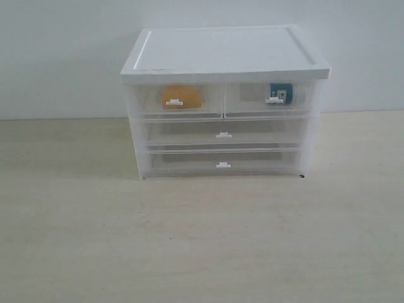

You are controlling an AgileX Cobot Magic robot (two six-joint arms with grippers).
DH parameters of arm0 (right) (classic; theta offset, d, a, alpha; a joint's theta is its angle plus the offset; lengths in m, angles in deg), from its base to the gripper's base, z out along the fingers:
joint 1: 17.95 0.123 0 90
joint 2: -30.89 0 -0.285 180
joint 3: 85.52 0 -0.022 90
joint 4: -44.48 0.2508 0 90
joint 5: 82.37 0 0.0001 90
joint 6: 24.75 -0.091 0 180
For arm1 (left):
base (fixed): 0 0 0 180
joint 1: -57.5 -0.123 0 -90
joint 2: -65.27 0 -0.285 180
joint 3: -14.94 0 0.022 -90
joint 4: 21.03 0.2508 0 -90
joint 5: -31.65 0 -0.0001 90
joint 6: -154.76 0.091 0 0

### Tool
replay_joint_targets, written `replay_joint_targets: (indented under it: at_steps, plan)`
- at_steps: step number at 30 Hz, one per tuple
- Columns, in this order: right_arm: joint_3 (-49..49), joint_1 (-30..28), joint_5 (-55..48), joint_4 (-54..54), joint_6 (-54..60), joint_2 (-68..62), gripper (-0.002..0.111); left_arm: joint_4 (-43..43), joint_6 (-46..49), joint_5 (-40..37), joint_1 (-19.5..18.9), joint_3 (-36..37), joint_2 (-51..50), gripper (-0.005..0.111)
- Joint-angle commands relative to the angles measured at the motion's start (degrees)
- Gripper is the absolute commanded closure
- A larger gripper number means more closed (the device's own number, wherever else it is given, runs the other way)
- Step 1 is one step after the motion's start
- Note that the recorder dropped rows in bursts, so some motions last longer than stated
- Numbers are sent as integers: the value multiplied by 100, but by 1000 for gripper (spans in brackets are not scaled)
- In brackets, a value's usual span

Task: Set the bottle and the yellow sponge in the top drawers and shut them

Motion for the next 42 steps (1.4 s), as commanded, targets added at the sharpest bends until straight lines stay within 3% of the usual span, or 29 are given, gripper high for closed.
replay_joint_targets:
  at_steps: [1,9,42]
  plan:
    - [615,-32,196,94,163,39,108,32,-36,-27,-22,16,19,103]
    - [1116,-32,678,94,65,39,108,32,-36,-27,-22,16,19,103]
    - [1116,-32,247,44,-172,39,108,32,-36,-27,-22,16,19,103]
